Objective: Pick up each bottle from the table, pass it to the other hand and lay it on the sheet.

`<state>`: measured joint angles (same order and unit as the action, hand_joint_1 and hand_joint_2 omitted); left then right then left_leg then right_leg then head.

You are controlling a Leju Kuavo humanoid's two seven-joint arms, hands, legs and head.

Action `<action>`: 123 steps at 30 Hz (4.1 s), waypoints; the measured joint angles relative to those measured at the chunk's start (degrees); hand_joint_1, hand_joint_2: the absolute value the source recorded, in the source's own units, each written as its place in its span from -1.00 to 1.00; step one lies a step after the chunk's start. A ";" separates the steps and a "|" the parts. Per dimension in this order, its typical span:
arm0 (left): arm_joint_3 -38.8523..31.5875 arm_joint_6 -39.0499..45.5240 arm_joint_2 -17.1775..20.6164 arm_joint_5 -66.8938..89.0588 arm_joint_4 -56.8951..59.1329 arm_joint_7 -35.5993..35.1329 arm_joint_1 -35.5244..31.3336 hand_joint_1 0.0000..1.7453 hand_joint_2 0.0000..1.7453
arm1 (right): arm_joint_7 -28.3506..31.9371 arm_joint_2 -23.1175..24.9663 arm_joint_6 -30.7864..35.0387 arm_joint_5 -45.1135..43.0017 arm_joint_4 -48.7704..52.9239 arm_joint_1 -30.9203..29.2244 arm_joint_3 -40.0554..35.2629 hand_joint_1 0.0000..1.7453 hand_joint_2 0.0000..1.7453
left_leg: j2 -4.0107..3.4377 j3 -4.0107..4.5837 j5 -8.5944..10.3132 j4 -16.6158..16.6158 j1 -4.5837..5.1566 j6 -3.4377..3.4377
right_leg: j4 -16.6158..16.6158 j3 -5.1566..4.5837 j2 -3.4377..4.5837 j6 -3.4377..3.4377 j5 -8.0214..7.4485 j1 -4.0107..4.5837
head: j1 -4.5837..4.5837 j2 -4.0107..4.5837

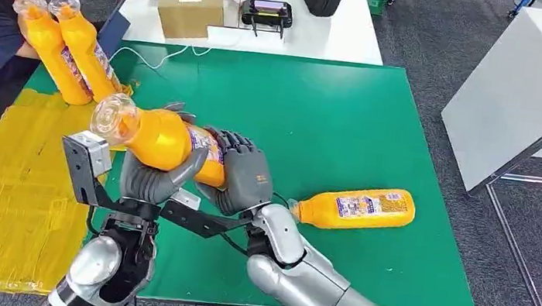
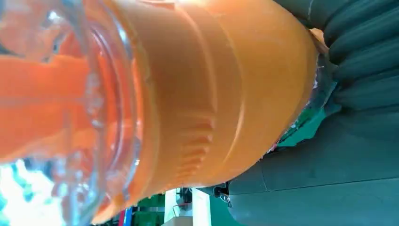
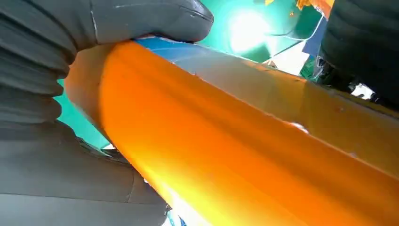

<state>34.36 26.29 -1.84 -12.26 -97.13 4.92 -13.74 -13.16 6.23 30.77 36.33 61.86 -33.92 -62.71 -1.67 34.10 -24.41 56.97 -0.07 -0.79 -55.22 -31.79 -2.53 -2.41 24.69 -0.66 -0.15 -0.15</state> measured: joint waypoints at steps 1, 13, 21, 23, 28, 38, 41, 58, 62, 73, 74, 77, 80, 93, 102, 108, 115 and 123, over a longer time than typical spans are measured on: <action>0.00 -0.11 0.00 0.80 0.00 -0.26 0.00 1.00 1.00 | 0.00 0.00 -0.09 -0.24 -0.07 0.07 0.00 -1.00 -1.00 | 0.00 0.00 0.00 0.00 0.00 0.00 | 0.00 0.00 0.00 0.00 0.00 0.00 | -0.02 0.00; -4.73 -10.04 0.79 47.30 0.13 -5.18 1.72 1.00 1.00 | -0.46 -10.26 -10.39 11.31 8.86 12.34 5.45 -1.00 -1.00 | 0.60 0.13 0.00 0.03 0.02 -0.01 | 0.02 0.09 -0.65 -0.01 0.04 -0.04 | -0.04 0.00; -13.85 -14.05 1.49 66.40 -0.20 -6.06 3.43 1.00 1.00 | 1.66 -15.43 -17.68 27.93 30.61 35.14 25.54 -1.00 -1.00 | 0.51 0.35 -0.01 0.01 0.07 -0.03 | 0.02 -0.18 -0.56 -0.02 0.04 -0.04 | -0.02 0.00; -14.78 -15.76 2.06 69.34 0.02 -6.76 3.42 1.00 1.00 | 1.00 -15.72 -18.95 29.25 34.19 37.64 28.51 -1.00 -1.00 | 0.52 0.33 0.01 0.00 0.06 -0.03 | 0.02 -0.17 -0.56 -0.02 0.04 -0.04 | 0.00 0.00; -15.52 -20.03 4.66 83.92 3.57 -11.04 2.10 1.00 1.00 | 1.75 -16.79 -22.27 29.81 41.27 40.68 35.15 -1.00 -1.00 | 0.52 0.31 0.13 0.01 0.07 -0.07 | 0.02 -0.15 -0.56 -0.02 0.00 -0.05 | -0.02 0.00; -14.80 -27.78 9.57 89.07 20.49 -13.46 -2.23 1.00 1.00 | 3.34 -17.20 -26.21 30.67 43.36 37.25 42.51 -1.00 1.00 | 0.51 0.28 0.18 0.02 0.08 -0.09 | 0.00 -0.11 -0.56 -0.06 -0.05 -0.06 | 0.00 0.00; -14.82 -27.85 10.31 88.68 24.86 -13.57 -2.91 1.00 1.00 | 3.13 -17.22 -26.97 30.19 43.10 36.03 43.62 -1.00 1.00 | 0.51 0.28 0.18 0.02 0.08 -0.09 | 0.00 -0.12 -0.56 -0.06 -0.05 -0.06 | 0.00 0.00; -16.96 -27.14 11.98 88.10 35.85 -14.36 -5.93 -1.00 -1.00 | 2.47 -18.67 -27.47 32.81 41.18 34.83 44.89 -1.00 1.00 | 0.58 0.01 0.17 -0.02 0.08 -0.07 | 0.00 0.23 -0.58 -0.05 -0.04 -0.07 | 0.00 0.00; -19.06 -29.16 12.98 83.99 39.63 -9.88 -7.46 -1.00 -1.00 | 3.39 -20.79 -32.03 29.04 38.31 33.46 46.12 -1.00 1.00 | 0.58 -0.32 0.16 -0.04 0.07 -0.06 | 0.00 0.54 -0.58 -0.03 -0.01 -0.07 | 0.00 0.00; -20.85 -32.39 13.40 71.76 38.93 -3.19 -7.41 -1.00 -1.00 | 13.11 -30.57 -40.44 18.30 23.90 27.49 47.82 -1.00 1.00 | 0.73 -0.51 0.30 -0.02 0.22 -0.19 | 0.00 0.81 -0.73 -0.13 -0.09 -0.22 | 0.02 0.00; -20.85 -32.54 13.46 70.84 38.08 -2.99 -6.91 -1.00 -1.00 | 13.33 -31.27 -40.44 18.14 23.26 27.47 48.00 -1.00 1.00 | 0.81 -0.51 0.30 -0.02 0.24 -0.19 | 0.00 0.81 -0.73 -0.13 -0.09 -0.23 | 0.02 0.00; -20.85 -33.07 13.68 68.10 35.29 -2.53 -5.06 -1.00 -1.00 | 13.68 -33.18 -40.54 17.92 22.12 27.52 48.39 -1.00 1.00 | 0.80 -0.49 0.29 -0.02 0.29 -0.20 | 0.00 0.75 -0.73 -0.13 -0.09 -0.28 | 0.00 0.00; -21.16 -34.34 13.86 63.27 32.28 -1.59 -3.26 -1.00 -1.00 | 13.88 -34.89 -41.51 18.05 21.48 27.56 49.13 -1.00 1.00 | 0.80 -0.47 0.28 -0.02 0.30 -0.20 | 0.00 0.71 -0.73 -0.14 -0.08 -0.30 | 0.02 0.00; -20.96 -36.17 14.01 56.19 25.68 0.20 1.08 -1.00 -1.00 | 15.63 -37.70 -44.13 22.73 16.15 22.16 47.71 -1.00 1.00 | 0.77 -0.37 0.31 -0.01 0.33 -0.22 | 0.00 0.62 -0.72 -0.17 -0.12 -0.31 | 0.00 0.00; -20.68 -39.59 13.22 46.22 21.85 1.68 2.62 -1.00 -1.00 | 15.82 -37.57 -43.84 22.91 13.09 19.95 43.84 -1.00 1.00 | 0.77 -0.16 0.31 -0.01 0.32 -0.22 | -0.01 0.41 -0.72 -0.18 -0.12 -0.31 | 0.00 0.00; -20.50 -41.64 12.44 40.54 18.80 1.68 3.02 -1.00 -1.00 | 16.26 -37.57 -43.60 22.73 11.32 19.26 41.77 -1.00 1.00 | 0.78 -0.06 0.31 0.00 0.33 -0.22 | -0.01 0.33 -0.72 -0.19 -0.13 -0.31 | 0.00 0.00; -20.79 -44.48 10.36 25.33 10.95 0.70 4.44 -1.00 -1.00 | 17.18 -37.33 -43.12 22.05 9.14 17.59 39.58 -1.00 1.00 | 0.78 -0.03 0.31 0.00 0.33 -0.22 | -0.01 0.28 -0.72 -0.19 -0.12 -0.31 | 0.02 0.00; -20.22 -45.31 9.35 21.09 4.04 1.07 5.57 -1.00 -1.00 | 17.57 -36.68 -43.62 23.52 6.74 15.15 37.09 1.00 1.00 | 0.66 -0.04 0.31 0.00 0.32 -0.22 | -0.01 0.25 -0.68 -0.19 -0.13 -0.29 | 0.02 0.00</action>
<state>14.14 -19.01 7.52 8.83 -93.09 5.99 -8.17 4.41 -30.45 -12.84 59.84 68.59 -18.77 -25.61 -1.01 34.06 -24.10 56.97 0.25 -1.01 -55.22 -31.54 -3.20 -2.60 24.57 -0.94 -0.13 -0.15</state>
